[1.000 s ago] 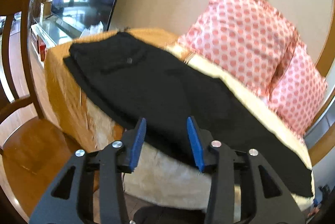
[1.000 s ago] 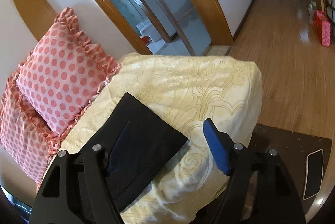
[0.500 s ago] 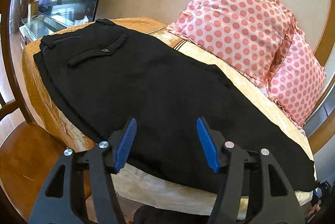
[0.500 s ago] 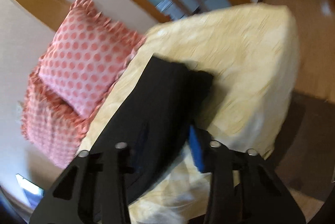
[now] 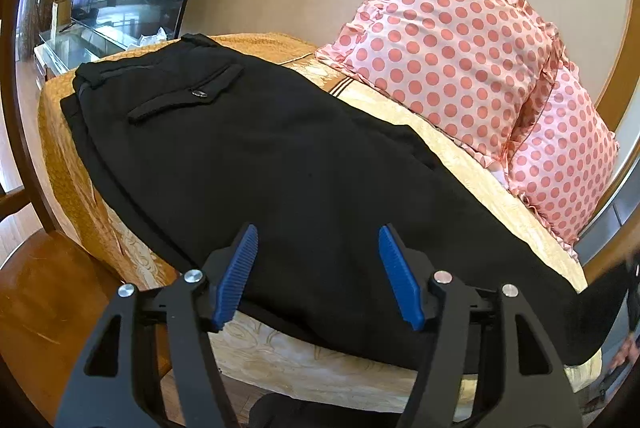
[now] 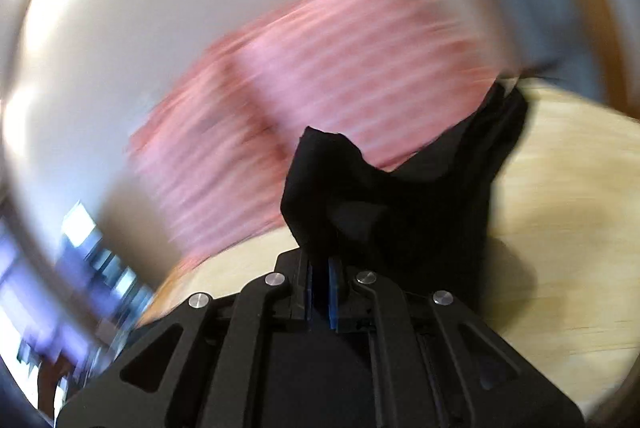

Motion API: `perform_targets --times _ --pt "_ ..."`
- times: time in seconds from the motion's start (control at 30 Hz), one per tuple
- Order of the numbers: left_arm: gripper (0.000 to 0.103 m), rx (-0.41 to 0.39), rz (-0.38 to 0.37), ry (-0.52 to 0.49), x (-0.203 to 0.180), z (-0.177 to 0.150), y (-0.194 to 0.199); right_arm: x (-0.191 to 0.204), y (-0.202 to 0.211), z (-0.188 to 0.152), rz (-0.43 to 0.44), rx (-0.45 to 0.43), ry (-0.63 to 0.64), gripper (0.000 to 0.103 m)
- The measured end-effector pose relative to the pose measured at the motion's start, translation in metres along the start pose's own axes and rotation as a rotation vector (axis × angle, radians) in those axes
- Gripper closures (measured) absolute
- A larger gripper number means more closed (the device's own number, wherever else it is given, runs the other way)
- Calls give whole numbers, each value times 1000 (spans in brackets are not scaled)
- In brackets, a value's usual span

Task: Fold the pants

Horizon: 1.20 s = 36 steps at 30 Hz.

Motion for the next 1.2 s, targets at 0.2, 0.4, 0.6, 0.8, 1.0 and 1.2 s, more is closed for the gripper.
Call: perform_targets --times 0.2,0.4,0.6,0.8,1.0,1.2 --pt "39 -9 -19 29 1 1 0 140 -86 -127 198 366 291 97" --pt "39 -10 -46 38 2 1 2 171 -98 -136 220 372 262 97" --pt "38 -7 -54 23 0 1 1 189 -97 -166 228 395 405 97" --pt "36 -74 -111 156 18 11 27 198 -86 -191 237 384 534 95" --pt "34 -151 -34 265 65 22 61 211 -67 -213 292 372 703 52" --pt "34 -79 -94 365 79 13 51 221 -65 -220 340 382 682 38"
Point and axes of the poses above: each gripper's, at about its wrist camera, not at the fingertips, and y roughly against the way its jaws point, x to its left, z to its top, the point moved 7 cm from there along -y, roughly the way its jaws point, and after that the axes turned 15 degrees about -z, right-handed, at the moved point
